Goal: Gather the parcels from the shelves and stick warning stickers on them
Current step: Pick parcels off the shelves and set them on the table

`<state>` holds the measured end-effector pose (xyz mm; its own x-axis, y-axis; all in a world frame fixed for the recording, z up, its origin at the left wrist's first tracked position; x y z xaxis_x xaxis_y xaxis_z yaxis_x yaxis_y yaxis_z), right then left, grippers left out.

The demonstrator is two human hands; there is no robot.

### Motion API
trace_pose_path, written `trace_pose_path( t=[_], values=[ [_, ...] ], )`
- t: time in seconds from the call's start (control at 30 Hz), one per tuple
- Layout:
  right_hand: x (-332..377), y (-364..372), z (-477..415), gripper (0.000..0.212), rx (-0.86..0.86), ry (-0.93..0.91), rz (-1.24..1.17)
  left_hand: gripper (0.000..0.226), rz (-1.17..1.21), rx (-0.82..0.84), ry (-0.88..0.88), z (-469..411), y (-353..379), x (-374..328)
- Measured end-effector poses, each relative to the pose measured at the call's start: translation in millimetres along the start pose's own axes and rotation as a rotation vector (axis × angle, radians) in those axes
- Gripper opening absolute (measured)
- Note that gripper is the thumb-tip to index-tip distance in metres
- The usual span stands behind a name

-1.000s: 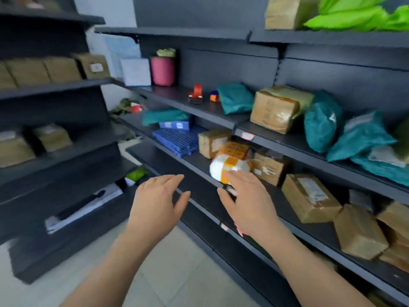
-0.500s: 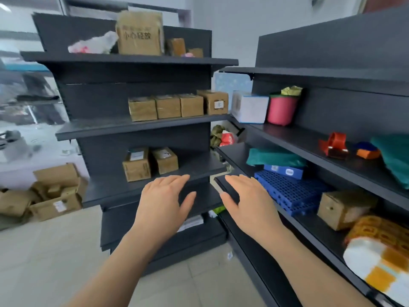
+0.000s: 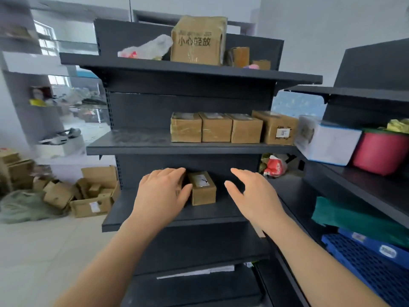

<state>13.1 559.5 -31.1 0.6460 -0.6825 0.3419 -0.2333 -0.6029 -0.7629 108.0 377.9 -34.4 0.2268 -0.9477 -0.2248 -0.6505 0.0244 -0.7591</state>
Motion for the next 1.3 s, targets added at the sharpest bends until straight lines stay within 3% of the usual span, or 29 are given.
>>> trace_pose_path(
  t=[0.43,0.7,0.9,1.1,1.3],
  values=[
    [-18,102,-219,0.049,-0.013,-0.129,-0.001,0.051,-0.052,-0.067,-0.158,-175,92,79],
    [-8,162,-315,0.051,-0.041,-0.043,0.098,0.050,0.078,-0.002,-0.137,-281,141,122],
    [-7,193,-346,0.047,-0.044,-0.017,0.191,0.058,0.295,0.178,-0.155,-329,179,149],
    [10,208,-345,0.038,-0.186,-0.053,0.092,0.057,0.465,0.100,-0.129,-334,180,169],
    [36,218,-349,0.023,-0.321,0.020,-0.099,0.039,0.536,-0.010,-0.191,-331,167,204]
  ],
)
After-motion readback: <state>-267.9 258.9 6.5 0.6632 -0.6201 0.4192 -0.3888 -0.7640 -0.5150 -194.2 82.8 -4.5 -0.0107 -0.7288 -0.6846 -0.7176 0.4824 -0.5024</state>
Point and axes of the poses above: each hand's wrist, its own z-axis away from the middle knuckle, its own y-axis out of the palm, x = y × z, the point moved 3 cm from there along -z, towards the middle knuckle, and after that the axes turned 8 degrees about -x, right-handed, at the moved point
